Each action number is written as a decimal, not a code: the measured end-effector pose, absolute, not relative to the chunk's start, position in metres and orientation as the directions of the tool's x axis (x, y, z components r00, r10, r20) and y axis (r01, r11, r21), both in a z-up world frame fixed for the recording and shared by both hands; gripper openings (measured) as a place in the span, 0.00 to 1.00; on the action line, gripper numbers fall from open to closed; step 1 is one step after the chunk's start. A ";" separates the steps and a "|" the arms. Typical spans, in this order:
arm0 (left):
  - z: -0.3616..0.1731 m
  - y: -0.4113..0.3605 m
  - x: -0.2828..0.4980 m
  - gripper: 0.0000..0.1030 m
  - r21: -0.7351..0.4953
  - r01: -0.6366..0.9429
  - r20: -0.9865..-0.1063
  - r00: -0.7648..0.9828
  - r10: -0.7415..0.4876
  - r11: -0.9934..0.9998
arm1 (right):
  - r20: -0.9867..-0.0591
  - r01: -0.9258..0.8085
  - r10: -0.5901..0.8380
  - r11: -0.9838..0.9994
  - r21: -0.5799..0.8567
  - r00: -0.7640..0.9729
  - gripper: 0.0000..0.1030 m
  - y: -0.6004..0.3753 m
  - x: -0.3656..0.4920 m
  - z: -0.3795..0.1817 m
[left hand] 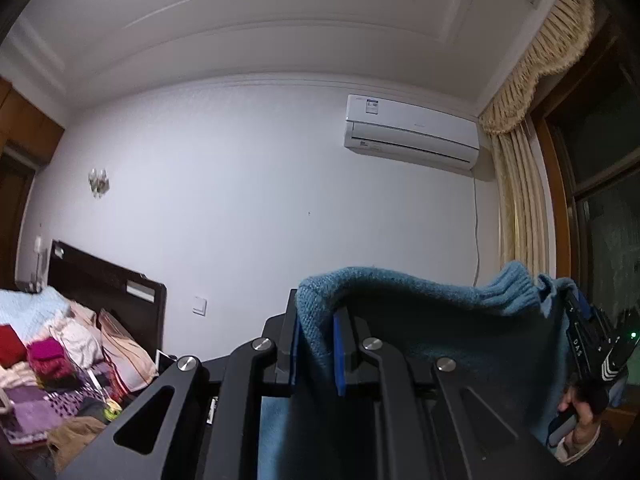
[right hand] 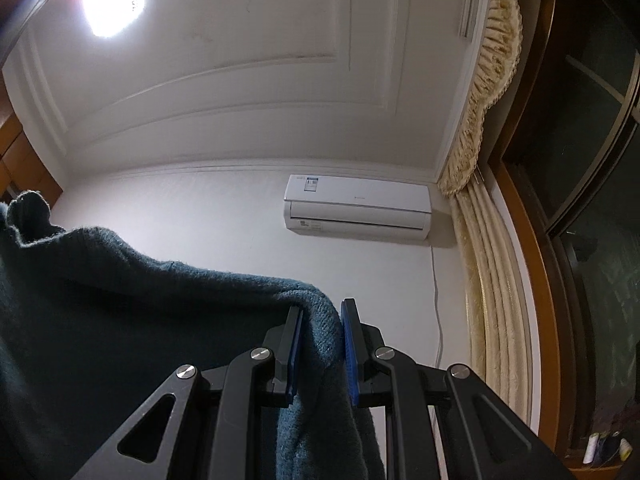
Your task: Fold clothes
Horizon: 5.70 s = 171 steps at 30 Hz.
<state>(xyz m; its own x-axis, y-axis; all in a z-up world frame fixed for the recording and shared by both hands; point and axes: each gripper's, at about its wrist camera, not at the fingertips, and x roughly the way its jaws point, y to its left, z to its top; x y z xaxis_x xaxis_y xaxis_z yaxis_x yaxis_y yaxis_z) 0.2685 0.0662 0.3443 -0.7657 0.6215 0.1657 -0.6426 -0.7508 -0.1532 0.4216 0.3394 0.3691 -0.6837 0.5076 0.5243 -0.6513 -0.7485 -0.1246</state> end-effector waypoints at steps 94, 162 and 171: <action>-0.050 0.215 0.163 0.76 -0.103 -0.322 -0.916 -0.339 0.216 -0.941 | -0.895 -0.096 0.000 -0.994 0.048 -0.447 0.84 0.449 0.169 -0.063; 0.023 0.017 -0.026 0.69 0.092 0.024 -0.851 -0.516 -0.091 -0.995 | -0.893 -0.383 0.171 -0.924 0.003 -0.417 0.89 0.465 0.238 -0.073; -0.023 0.155 0.045 0.69 0.009 -0.225 -0.918 -0.389 0.081 -0.974 | -0.830 -0.495 0.247 -0.868 0.040 -0.500 0.89 0.540 0.297 -0.038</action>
<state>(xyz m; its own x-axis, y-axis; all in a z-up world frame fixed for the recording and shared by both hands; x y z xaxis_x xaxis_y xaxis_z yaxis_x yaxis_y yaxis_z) 0.0449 0.1555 -0.0231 -0.3892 0.0813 -0.9175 -0.2255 -0.9742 0.0093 0.2972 0.5399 -0.0380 -0.4996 0.2471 -0.8303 -0.4950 -0.8680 0.0395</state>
